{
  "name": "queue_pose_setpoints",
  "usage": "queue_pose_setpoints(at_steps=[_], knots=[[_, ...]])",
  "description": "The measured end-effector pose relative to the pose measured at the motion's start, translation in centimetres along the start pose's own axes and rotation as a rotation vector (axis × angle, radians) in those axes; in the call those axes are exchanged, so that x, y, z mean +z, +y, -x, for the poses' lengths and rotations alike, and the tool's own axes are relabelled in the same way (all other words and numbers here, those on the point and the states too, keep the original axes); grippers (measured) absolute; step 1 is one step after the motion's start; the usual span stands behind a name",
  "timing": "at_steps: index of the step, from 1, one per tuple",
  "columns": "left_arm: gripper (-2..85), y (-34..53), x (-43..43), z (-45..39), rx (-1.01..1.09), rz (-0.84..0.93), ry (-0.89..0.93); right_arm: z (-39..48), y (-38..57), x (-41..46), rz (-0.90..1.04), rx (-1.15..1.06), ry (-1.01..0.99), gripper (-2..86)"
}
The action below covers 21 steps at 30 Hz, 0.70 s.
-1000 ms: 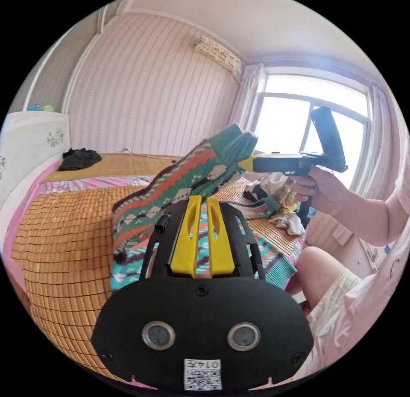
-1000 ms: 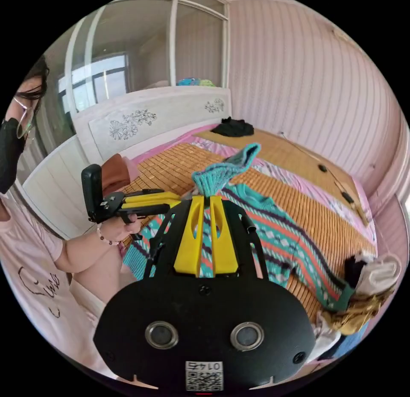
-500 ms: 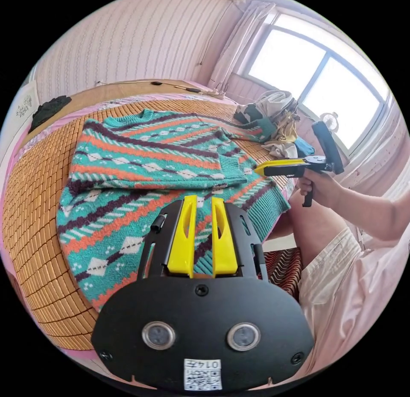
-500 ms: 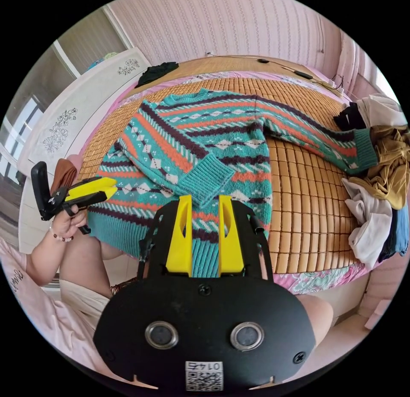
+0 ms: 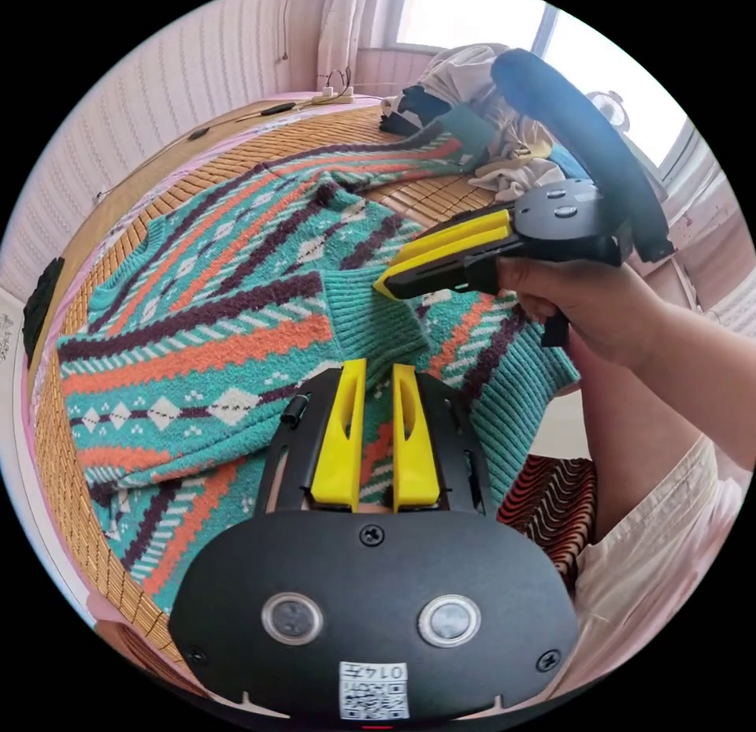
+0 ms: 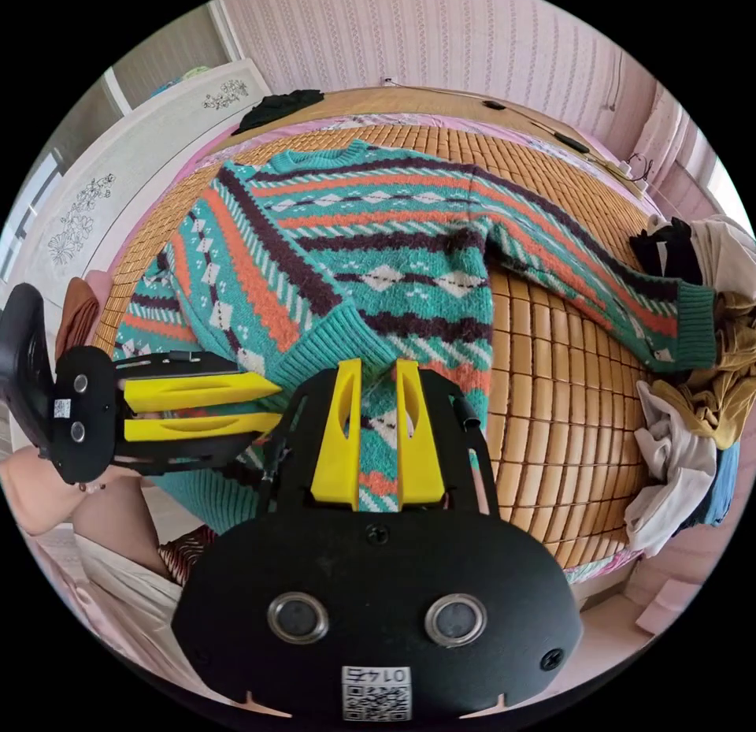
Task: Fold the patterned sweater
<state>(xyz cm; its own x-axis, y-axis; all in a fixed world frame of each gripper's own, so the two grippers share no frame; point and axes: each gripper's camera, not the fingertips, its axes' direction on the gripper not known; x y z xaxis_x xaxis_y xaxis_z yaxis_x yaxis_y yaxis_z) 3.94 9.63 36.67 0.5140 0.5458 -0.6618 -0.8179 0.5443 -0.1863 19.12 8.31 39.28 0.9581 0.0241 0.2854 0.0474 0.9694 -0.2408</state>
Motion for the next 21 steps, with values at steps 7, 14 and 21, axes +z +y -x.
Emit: queue_pose_setpoints(at_steps=[7, 14, 21], knots=[[0.9, -3.4, -0.1, -0.9, 0.003, 0.094, 0.025, -2.5, 3.3, -2.6, -0.037, -0.069, -0.101, 0.7], [2.0, -6.3, -1.7, 0.1, -0.059, 0.063, 0.092, -7.5, 7.2, -7.3, -0.219, -0.067, -0.091, 1.9], [4.8, -13.2, -3.7, -0.8, 0.078, 0.062, 0.031, -19.8, 10.3, -11.8, -0.453, 0.291, 0.133, 10.6]])
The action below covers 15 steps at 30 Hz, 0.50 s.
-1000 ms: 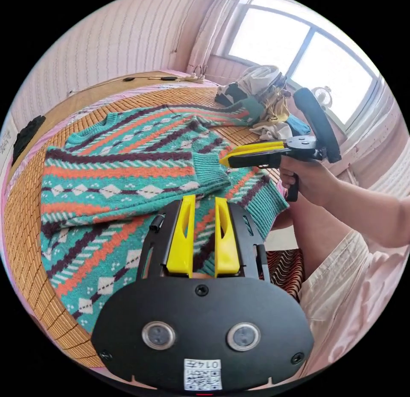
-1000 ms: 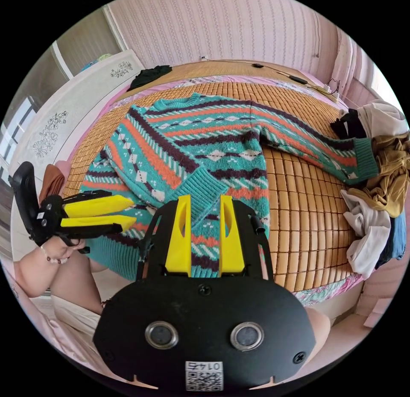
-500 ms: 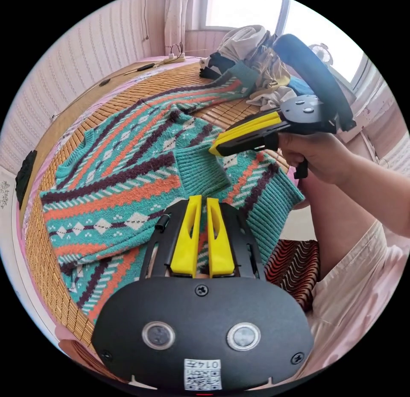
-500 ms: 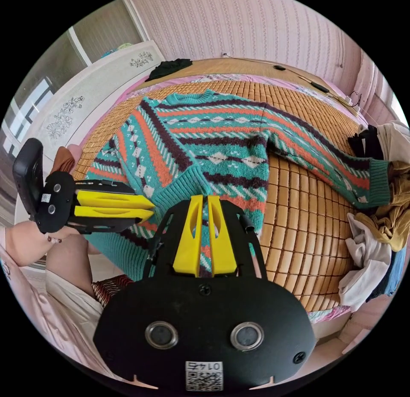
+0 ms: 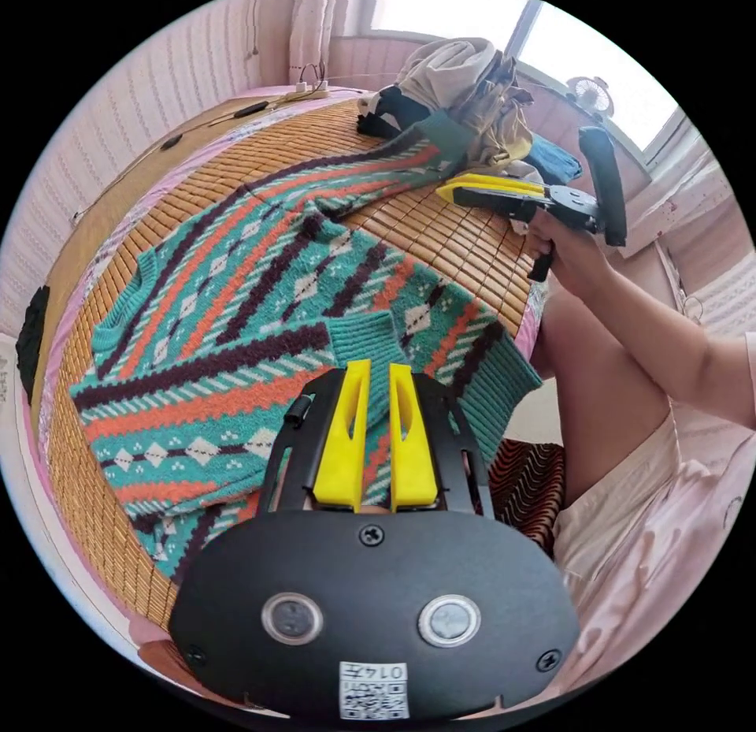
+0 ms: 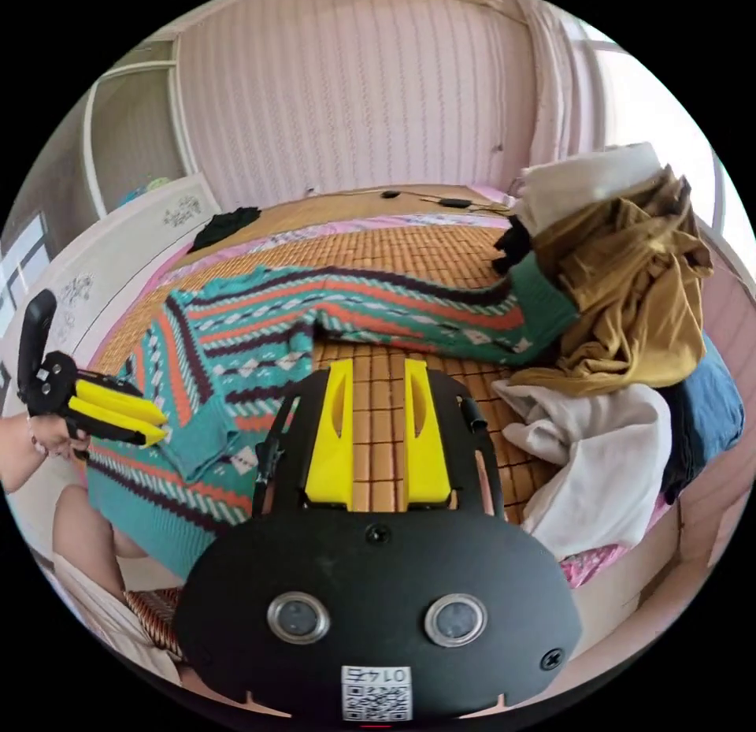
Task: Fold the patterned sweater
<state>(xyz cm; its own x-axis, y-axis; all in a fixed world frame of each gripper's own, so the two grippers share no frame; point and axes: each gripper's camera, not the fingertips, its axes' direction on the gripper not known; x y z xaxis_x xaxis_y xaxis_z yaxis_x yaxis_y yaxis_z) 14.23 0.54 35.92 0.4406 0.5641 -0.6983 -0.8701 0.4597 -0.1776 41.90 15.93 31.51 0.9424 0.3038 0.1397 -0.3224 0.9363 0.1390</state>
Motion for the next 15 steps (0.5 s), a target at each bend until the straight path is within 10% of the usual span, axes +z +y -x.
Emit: queue_pose_setpoints(at_steps=[15], knots=[[7.8, -21.2, -1.1, -0.2, 0.043, -0.21, 0.167, -12.2, -0.2, -1.5, -0.217, 0.275, 0.139, 15.9]])
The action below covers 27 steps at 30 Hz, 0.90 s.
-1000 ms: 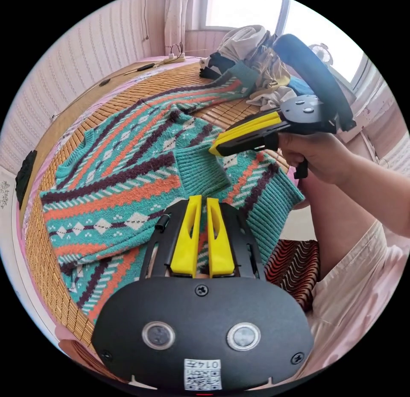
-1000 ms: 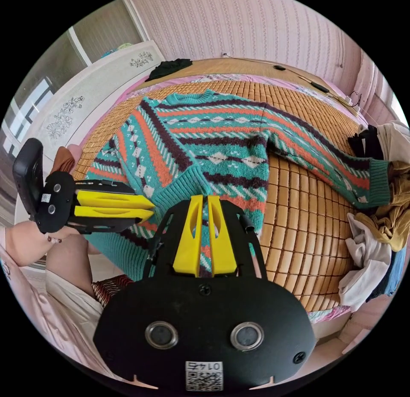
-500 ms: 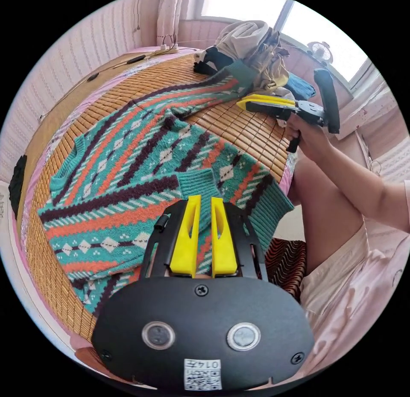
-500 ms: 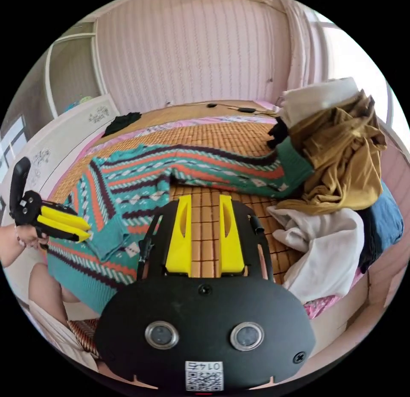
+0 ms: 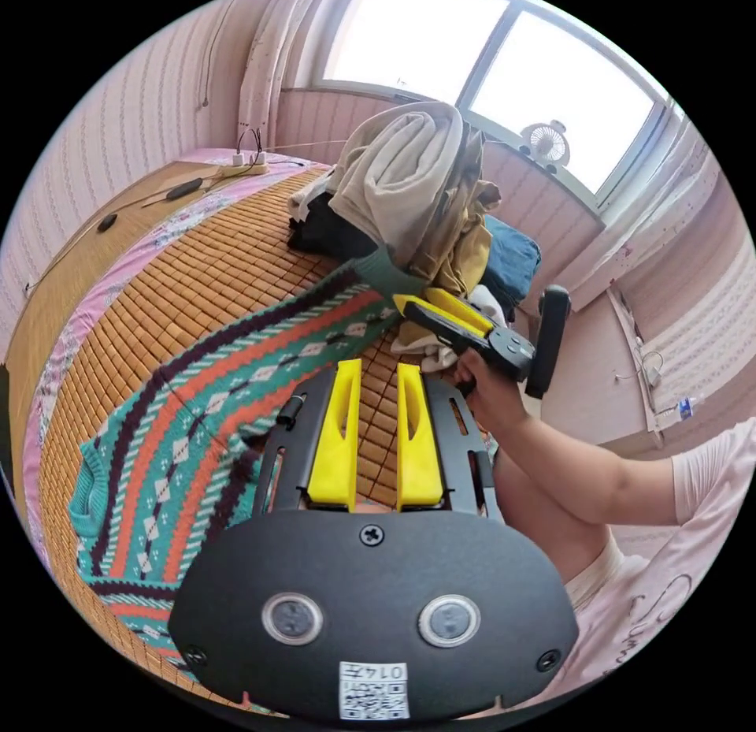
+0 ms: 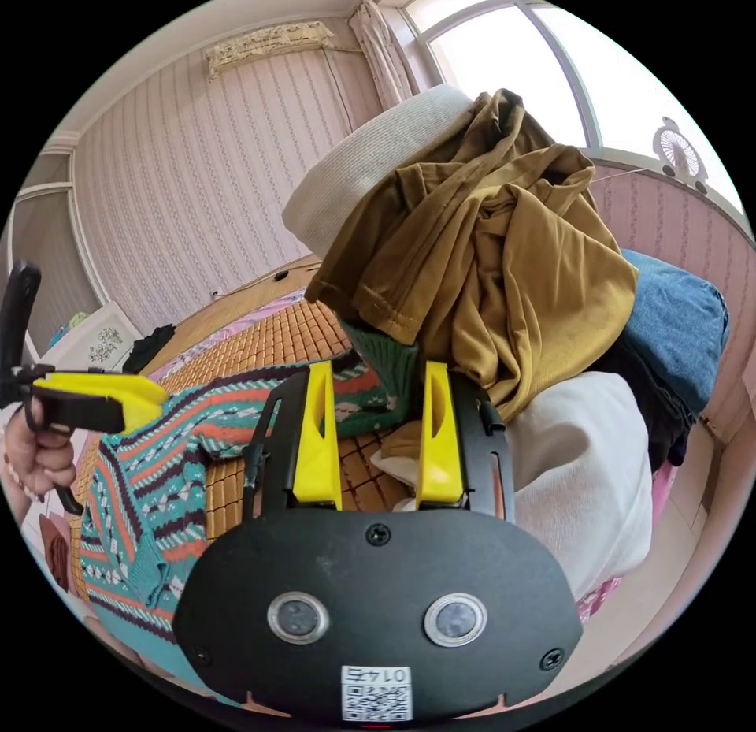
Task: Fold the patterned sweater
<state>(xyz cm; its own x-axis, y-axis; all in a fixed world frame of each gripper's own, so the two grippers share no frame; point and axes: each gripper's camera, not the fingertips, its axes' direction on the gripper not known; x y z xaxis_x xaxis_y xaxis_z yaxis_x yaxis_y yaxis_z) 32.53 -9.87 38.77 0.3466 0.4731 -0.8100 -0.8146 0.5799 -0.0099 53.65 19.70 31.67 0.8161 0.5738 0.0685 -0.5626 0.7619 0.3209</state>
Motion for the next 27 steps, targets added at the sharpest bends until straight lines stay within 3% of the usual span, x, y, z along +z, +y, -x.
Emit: queue_pose_setpoints(at_steps=[4, 8, 19, 27], knots=[[8.3, -4.6, 2.1, -0.1, 0.04, 0.016, -0.025, -1.2, -0.1, -0.3, -0.009, 0.009, -0.031, 13.4], [8.5, -7.0, 4.9, 1.7, -0.059, 0.099, 0.027, -1.8, 0.0, -0.4, 0.038, 0.005, -0.096, 6.5], [6.8, -4.0, 6.1, 7.2, -0.319, 0.063, 0.226, -0.4, 0.4, -1.4, 0.08, -0.048, -0.23, 2.4], [2.8, 1.8, -2.8, 7.8, -0.183, -0.032, 0.052, 5.0, 0.3, -4.9, -0.026, -0.255, -0.377, 2.1]])
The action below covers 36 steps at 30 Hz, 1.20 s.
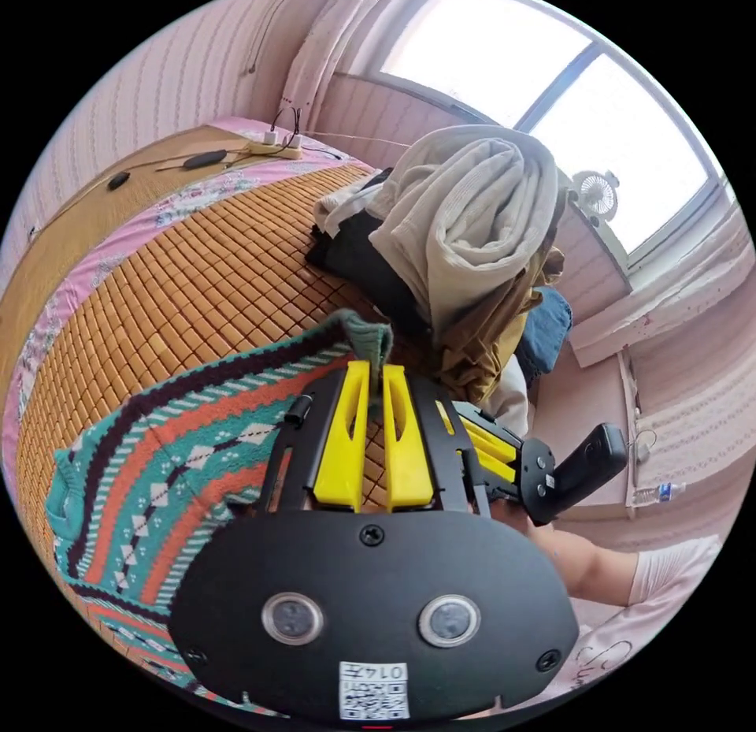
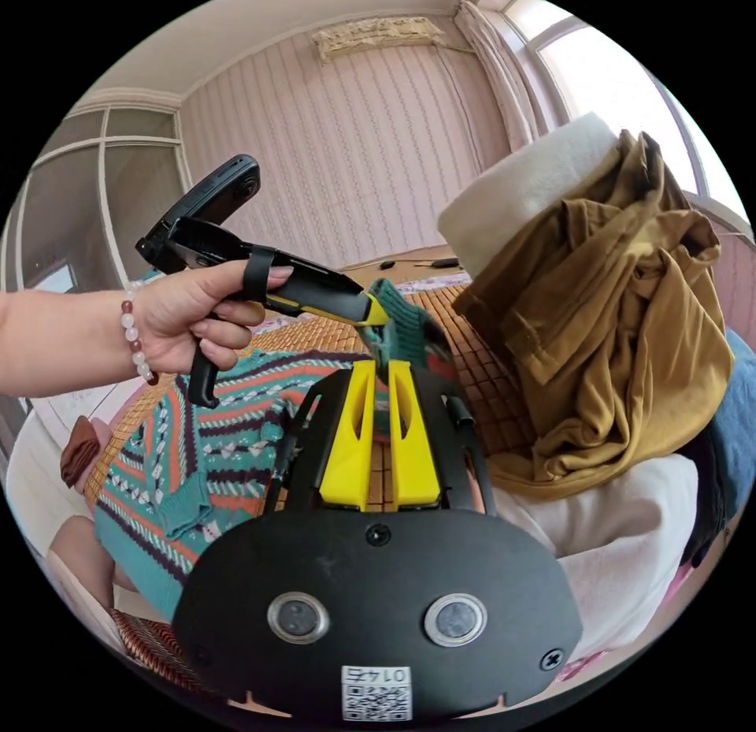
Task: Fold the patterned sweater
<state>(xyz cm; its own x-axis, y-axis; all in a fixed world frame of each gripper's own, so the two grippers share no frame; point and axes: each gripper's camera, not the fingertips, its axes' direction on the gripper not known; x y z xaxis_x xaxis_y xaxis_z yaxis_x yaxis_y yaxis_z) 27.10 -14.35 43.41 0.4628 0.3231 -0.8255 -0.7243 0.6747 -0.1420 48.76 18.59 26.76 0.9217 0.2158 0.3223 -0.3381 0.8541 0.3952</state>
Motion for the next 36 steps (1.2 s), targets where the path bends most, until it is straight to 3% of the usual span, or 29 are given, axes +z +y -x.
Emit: queue_pose_setpoints(at_steps=[3, 6, 9, 14, 17, 20, 26, 36], knots=[[2.5, 4.3, -7.0, 1.2, 0.012, -0.112, -0.015, 4.6, -2.1, -1.8, -0.077, -0.009, -0.089, 2.1], [2.4, 9.6, -15.3, 2.9, 0.015, -0.238, -0.07, 11.7, -5.3, -2.6, -0.115, -0.155, -0.171, 2.1], [2.4, 16.5, -23.9, 5.0, -0.036, -0.377, -0.117, 19.2, -7.8, -3.0, -0.142, -0.233, -0.355, 2.2], [3.7, 33.9, -31.1, 11.1, -0.32, -0.411, -0.216, 33.5, -4.2, 0.9, 0.042, -0.428, -0.617, 3.1], [5.8, 43.6, -28.4, 15.6, -0.525, -0.237, -0.32, 39.7, 2.1, 6.3, 0.34, -0.559, -0.515, 4.6], [7.6, 51.5, -27.5, 18.1, -0.683, -0.201, -0.282, 42.3, 6.5, 8.1, 0.519, -0.632, -0.432, 5.0], [7.1, 58.7, -28.8, 20.8, -0.767, -0.274, -0.271, 41.0, 6.8, 8.6, 0.545, -0.665, -0.372, 5.8], [6.7, 58.2, -29.6, 29.5, -0.738, -0.307, -0.255, 33.0, -2.3, 17.5, 0.558, -0.632, -0.103, 13.4]])
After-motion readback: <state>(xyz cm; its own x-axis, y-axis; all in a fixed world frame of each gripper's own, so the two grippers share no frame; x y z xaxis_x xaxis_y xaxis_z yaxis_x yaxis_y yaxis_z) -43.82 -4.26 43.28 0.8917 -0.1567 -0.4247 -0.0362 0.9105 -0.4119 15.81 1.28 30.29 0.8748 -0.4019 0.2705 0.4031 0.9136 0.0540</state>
